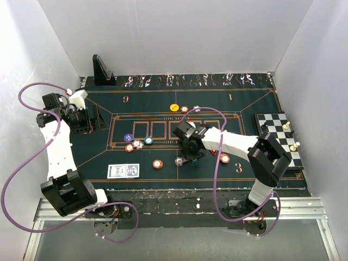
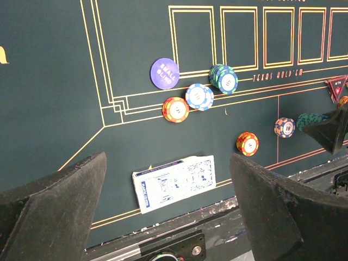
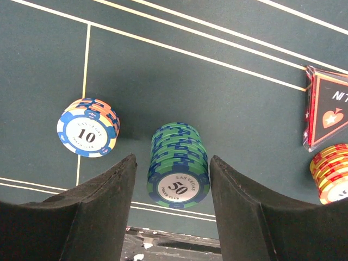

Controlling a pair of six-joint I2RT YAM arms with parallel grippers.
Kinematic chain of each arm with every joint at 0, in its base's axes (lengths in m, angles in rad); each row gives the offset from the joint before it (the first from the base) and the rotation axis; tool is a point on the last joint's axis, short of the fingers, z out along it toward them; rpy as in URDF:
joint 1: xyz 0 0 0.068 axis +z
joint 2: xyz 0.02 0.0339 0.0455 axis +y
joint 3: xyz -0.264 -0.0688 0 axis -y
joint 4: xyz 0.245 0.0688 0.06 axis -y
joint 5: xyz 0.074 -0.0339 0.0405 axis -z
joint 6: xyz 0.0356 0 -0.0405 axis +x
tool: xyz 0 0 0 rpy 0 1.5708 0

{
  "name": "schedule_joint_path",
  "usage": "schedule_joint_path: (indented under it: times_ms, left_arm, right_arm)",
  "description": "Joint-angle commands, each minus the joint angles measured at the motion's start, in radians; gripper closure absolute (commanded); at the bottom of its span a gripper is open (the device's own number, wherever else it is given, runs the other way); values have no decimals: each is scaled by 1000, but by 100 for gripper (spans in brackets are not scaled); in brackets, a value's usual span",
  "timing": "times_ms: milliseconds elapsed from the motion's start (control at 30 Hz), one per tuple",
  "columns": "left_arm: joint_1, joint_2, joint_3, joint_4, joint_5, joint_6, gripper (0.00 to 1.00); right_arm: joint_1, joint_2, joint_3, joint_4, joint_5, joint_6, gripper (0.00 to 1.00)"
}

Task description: Distribute texas hold em gaming equipment

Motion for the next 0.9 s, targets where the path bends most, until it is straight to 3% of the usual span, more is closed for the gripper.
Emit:
schedule_joint_path:
  times_ms: [0, 600, 867]
  left_arm:
    - [5, -35, -8, 4, 2, 13, 2]
    - [5, -39, -4, -2, 0, 13, 2]
    - [5, -39, -5, -2, 0, 15, 2]
  right_arm:
    - [2, 25, -16, 18, 8, 22, 37]
    - [2, -9, -19, 16, 12, 22, 41]
    - [1, -14, -16, 12, 14, 24, 54]
